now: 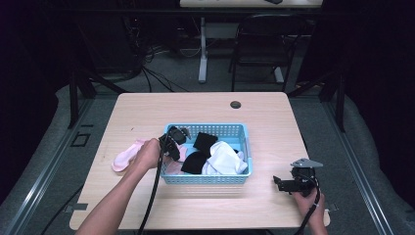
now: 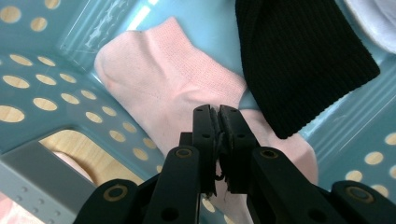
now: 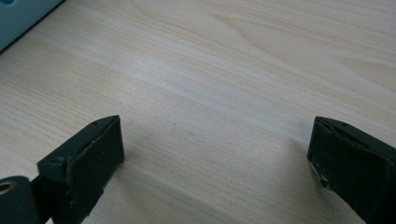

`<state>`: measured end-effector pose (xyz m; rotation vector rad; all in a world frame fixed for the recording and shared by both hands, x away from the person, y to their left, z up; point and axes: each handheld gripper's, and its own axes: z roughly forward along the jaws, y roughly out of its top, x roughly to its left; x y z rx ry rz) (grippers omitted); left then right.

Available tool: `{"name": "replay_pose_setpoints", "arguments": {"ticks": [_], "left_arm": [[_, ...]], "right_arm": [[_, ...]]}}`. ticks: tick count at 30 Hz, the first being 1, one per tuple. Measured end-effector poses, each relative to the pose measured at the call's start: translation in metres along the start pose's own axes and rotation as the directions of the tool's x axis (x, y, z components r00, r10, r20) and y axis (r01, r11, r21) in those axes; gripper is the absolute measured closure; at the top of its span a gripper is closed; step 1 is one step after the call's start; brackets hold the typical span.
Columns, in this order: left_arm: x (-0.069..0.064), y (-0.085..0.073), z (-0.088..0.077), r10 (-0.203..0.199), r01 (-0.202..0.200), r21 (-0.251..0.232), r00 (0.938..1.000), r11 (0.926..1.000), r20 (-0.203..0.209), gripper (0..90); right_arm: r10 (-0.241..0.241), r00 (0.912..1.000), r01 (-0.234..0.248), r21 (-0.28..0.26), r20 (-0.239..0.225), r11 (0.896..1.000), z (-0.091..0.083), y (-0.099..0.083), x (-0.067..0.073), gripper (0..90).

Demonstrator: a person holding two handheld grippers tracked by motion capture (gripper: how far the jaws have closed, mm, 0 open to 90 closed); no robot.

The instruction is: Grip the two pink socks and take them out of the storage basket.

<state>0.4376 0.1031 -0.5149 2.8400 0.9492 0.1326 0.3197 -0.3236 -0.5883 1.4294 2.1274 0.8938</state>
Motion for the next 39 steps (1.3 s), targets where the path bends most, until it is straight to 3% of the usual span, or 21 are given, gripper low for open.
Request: {"name": "replay_pose_setpoints", "arguments": {"ticks": [8, 14, 28, 39], "left_arm": [[0.0, -0.001, -0.008, -0.003, 0.003, -0.02, 0.9998, 0.9998, 0.019, 86.4], [0.004, -0.001, -0.025, -0.007, 0.008, -0.051, 0.9997, 0.9987, 0.022, 86.5], [0.004, 0.006, -0.078, 0.015, -0.017, -0.115, 0.9997, 0.9932, -0.02, 86.7], [0.011, 0.009, -0.134, 0.011, -0.022, -0.161, 0.9974, 0.9867, -0.071, 86.7]], "right_arm": [[0.0, 1.0, 0.0, 0.0, 0.0, 1.0, 0.0, 0.0, 0.0, 3.1], [-0.001, 1.0, 0.001, 0.001, -0.003, 1.0, 0.0, 0.0, 0.0, 3.1], [0.0, 1.0, 0.0, 0.0, 0.0, 1.0, 0.0, 0.0, 0.0, 3.1], [0.001, 1.0, -0.001, -0.001, 0.0, 1.0, 0.0, 0.0, 0.0, 3.1]]}}
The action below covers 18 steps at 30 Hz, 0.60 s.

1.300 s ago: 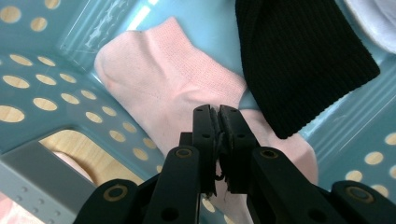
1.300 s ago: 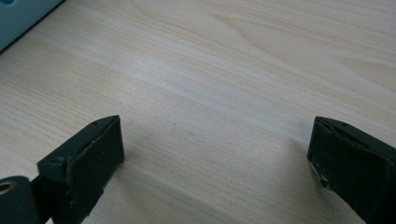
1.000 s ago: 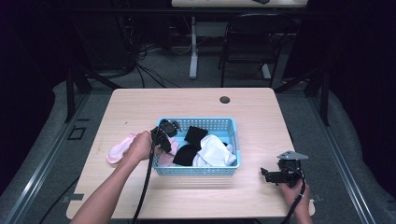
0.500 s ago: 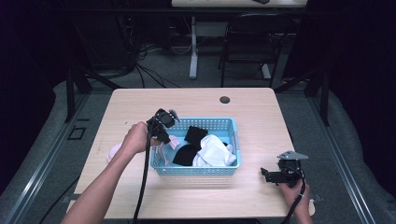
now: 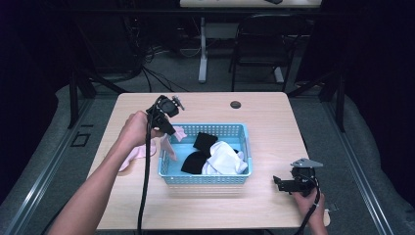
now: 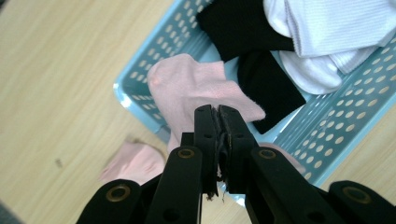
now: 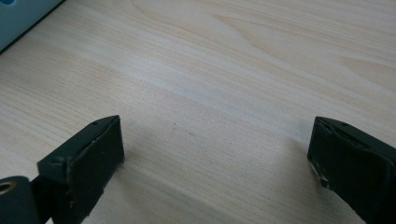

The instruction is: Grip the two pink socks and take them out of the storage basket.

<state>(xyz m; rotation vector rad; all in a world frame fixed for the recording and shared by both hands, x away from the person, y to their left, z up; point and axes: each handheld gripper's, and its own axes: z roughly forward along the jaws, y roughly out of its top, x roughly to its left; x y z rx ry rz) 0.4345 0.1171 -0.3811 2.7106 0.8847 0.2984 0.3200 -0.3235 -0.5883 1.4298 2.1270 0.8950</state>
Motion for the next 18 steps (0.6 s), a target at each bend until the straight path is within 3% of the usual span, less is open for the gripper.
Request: {"name": "replay_pose_setpoints", "arguments": {"ticks": [9, 18], "left_arm": [[0.013, -0.007, -0.044, -0.018, 0.017, -0.026, 0.998, 0.9995, -0.06, 86.7], [0.037, -0.049, -0.067, -0.113, 0.109, -0.051, 0.989, 0.9928, -0.095, 86.6]], "right_arm": [[-0.006, 1.0, 0.006, 0.007, 0.003, 1.0, 0.0, 0.0, 0.0, 3.1], [-0.007, 1.0, 0.007, 0.009, 0.002, 1.0, 0.0, 0.0, -0.001, 3.2]]}}
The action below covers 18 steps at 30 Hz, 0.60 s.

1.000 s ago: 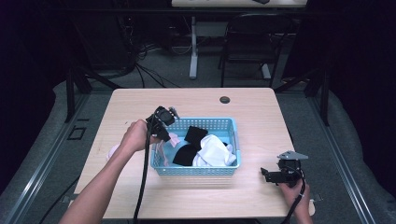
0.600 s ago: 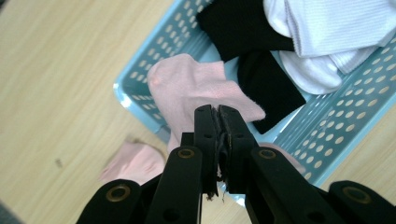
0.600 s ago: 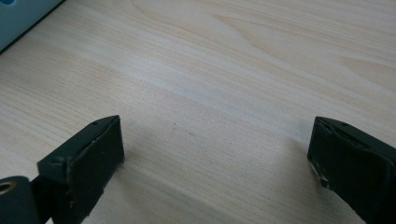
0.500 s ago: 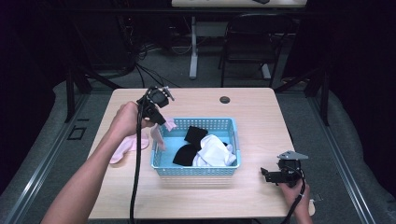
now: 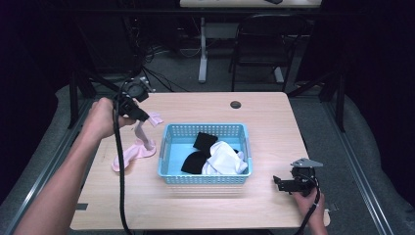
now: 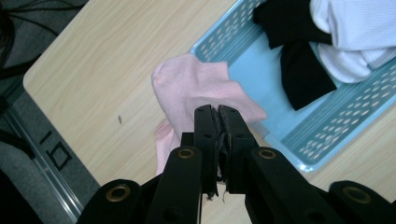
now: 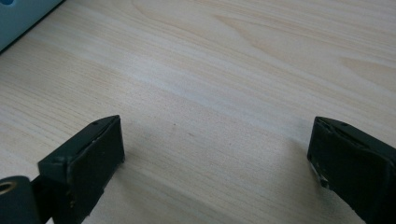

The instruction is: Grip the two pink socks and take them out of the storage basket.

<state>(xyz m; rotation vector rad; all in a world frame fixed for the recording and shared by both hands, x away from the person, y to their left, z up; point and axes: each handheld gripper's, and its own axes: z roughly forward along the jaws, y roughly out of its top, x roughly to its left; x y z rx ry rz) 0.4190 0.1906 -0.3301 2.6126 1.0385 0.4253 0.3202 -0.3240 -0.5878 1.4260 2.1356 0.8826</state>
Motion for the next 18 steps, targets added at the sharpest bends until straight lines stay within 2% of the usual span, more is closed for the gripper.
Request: {"name": "replay_pose_setpoints", "arguments": {"ticks": [7, 10, 18], "left_arm": [[0.023, -0.039, 0.01, -0.085, 0.086, 0.02, 0.9963, 0.9961, -0.009, 86.6], [0.03, -0.059, 0.025, -0.131, 0.132, 0.04, 0.9913, 0.9905, -0.007, 86.5], [0.04, -0.099, 0.073, -0.203, 0.2, 0.102, 0.9789, 0.9745, 0.022, 86.4]], "right_arm": [[0.004, 1.0, -0.004, -0.003, -0.002, 1.0, 0.0, 0.0, 0.0, 3.3], [0.004, 1.0, -0.004, -0.003, -0.002, 1.0, 0.0, 0.0, 0.0, 3.3], [0.007, 1.0, -0.007, -0.007, -0.002, 1.0, 0.0, 0.0, 0.0, 3.3]]}}
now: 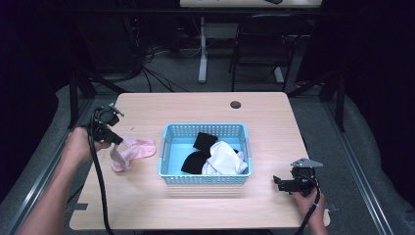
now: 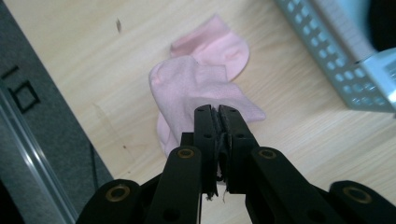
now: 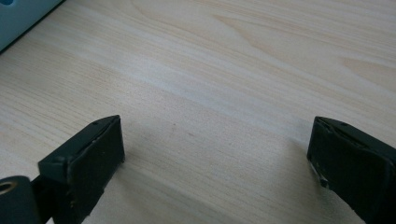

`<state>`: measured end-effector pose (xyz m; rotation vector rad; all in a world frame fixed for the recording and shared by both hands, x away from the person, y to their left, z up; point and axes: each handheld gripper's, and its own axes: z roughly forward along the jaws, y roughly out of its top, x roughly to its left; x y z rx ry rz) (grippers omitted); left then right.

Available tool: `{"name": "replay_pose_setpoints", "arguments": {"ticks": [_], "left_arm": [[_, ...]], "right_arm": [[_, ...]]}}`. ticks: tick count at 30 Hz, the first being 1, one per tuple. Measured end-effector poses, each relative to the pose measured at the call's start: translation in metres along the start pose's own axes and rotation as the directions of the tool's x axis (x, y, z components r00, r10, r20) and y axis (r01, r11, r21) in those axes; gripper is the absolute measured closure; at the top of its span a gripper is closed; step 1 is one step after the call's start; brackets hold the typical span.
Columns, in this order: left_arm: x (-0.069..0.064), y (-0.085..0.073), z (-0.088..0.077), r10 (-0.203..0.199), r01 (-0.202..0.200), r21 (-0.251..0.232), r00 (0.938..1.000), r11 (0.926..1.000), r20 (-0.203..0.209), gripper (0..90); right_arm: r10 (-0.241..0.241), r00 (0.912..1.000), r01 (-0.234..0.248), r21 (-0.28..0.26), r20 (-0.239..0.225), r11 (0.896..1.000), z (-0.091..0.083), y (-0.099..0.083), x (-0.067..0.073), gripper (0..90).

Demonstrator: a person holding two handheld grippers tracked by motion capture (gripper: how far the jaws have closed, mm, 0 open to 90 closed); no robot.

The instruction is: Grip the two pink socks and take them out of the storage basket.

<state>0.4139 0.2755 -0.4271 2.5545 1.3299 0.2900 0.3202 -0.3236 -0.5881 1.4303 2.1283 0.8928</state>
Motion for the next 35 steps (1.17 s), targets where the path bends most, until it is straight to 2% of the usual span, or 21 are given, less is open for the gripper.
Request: {"name": "replay_pose_setpoints", "arguments": {"ticks": [2, 5, 6, 10, 11, 13, 17, 19, 21, 25, 29, 35], "left_arm": [[0.004, -0.008, 0.018, -0.026, 0.026, 0.018, 0.9996, 0.9995, 0.007, 86.2], [0.006, -0.016, 0.037, -0.042, 0.042, 0.037, 0.9991, 0.9984, 0.0, 85.9], [0.007, -0.018, 0.043, -0.049, 0.049, 0.036, 0.9987, 0.9982, 0.009, 85.7], [0.007, -0.025, 0.056, -0.063, 0.061, 0.038, 0.9975, 0.9974, 0.033, 80.5], [0.007, -0.026, 0.057, -0.074, 0.073, 0.034, 0.9967, 0.9967, 0.033, 72.3], [0.007, -0.027, 0.055, -0.071, 0.07, 0.018, 0.9973, 0.9973, 0.02, 58.4], [0.008, -0.033, 0.041, -0.1, 0.101, -0.034, 0.9949, 0.9943, 0.008, 17.2], [0.009, -0.036, 0.034, -0.108, 0.108, -0.056, 0.9941, 0.9926, 0.002, 12.9], [0.01, -0.04, 0.03, -0.122, 0.122, -0.057, 0.9925, 0.9909, -0.002, 6.5], [0.012, -0.051, 0.027, -0.144, 0.143, -0.071, 0.9896, 0.9871, -0.003, 0.6], [0.014, -0.06, 0.026, -0.154, 0.154, -0.076, 0.988, 0.9852, -0.003, 0.3], [0.013, -0.079, 0.025, -0.174, 0.173, -0.107, 0.9847, 0.9791, -0.001, 0.2]], "right_arm": [[0.0, 1.0, 0.0, 0.0, 0.0, 1.0, 0.0, 0.0, 0.0, 3.3], [0.001, 1.0, -0.001, -0.002, 0.001, 1.0, 0.0, 0.0, 0.0, 3.4], [0.001, 1.0, -0.001, -0.001, 0.001, 1.0, 0.0, 0.0, 0.0, 3.3], [0.001, 1.0, -0.001, -0.002, 0.002, 1.0, 0.0, 0.0, 0.0, 3.4], [0.001, 1.0, -0.001, -0.001, 0.001, 1.0, 0.0, 0.0, 0.0, 3.4], [0.001, 1.0, -0.001, -0.002, 0.002, 1.0, 0.0, 0.0, 0.0, 3.4], [0.001, 1.0, -0.001, -0.001, 0.002, 1.0, 0.0, 0.0, 0.0, 3.4], [0.001, 1.0, -0.001, -0.001, 0.002, 1.0, 0.0, 0.0, 0.0, 3.4], [0.001, 1.0, -0.001, -0.002, 0.002, 1.0, 0.0, 0.0, 0.0, 3.4], [0.001, 1.0, -0.001, -0.002, 0.002, 1.0, 0.0, 0.0, 0.0, 3.4], [0.001, 1.0, -0.001, -0.002, 0.002, 1.0, 0.0, 0.0, 0.0, 3.4], [0.001, 1.0, -0.001, -0.002, 0.002, 1.0, 0.0, 0.0, 0.0, 3.4]]}}
